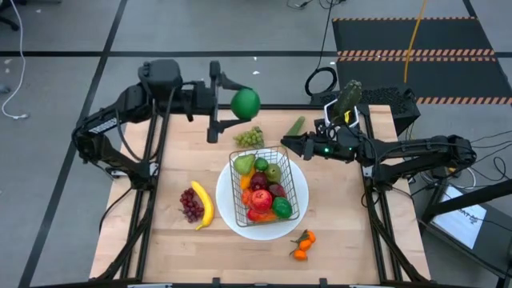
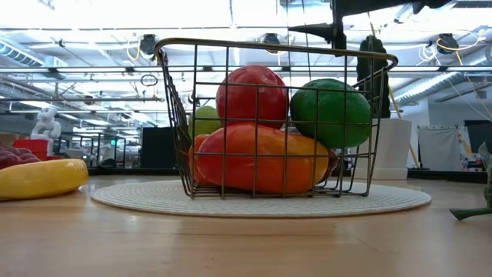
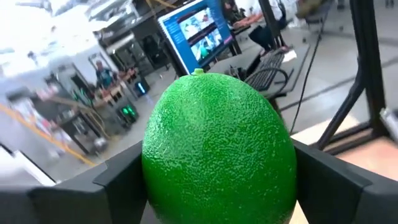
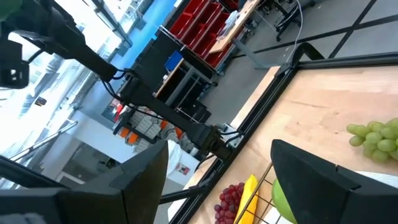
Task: Build produce basket
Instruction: Put the green lime into the black wire basket
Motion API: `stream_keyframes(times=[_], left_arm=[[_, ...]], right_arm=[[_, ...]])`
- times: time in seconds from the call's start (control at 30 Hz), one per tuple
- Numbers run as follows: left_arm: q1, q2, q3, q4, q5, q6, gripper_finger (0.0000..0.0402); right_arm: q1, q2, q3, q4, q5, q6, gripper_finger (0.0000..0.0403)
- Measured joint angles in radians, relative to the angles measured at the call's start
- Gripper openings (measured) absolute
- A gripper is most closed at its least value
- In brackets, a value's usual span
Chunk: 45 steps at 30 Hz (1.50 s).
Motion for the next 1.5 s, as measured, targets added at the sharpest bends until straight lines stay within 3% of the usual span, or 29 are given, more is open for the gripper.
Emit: stream_keyframes(times=[0.23,0.83,1.5], left_arm=[[-0.022,0.001,0.000,-0.001,-0.001,0.195,0.0348],[-0.036,0.001,0.000,-0.001,-0.001,0.327,0.0351],[-0.042,0.001,-0.001,-0.001,-0.001,0.280,0.0351]], right_arm=[[0.000,0.000,0.000,-0.001,-0.001,-0.004,0.0276],[0.000,0.000,0.000,-0.010,0.001,-0.030,0.0276],[-0.001,0.000,0.000,-0.010,0.022,-0.038,0.0276]])
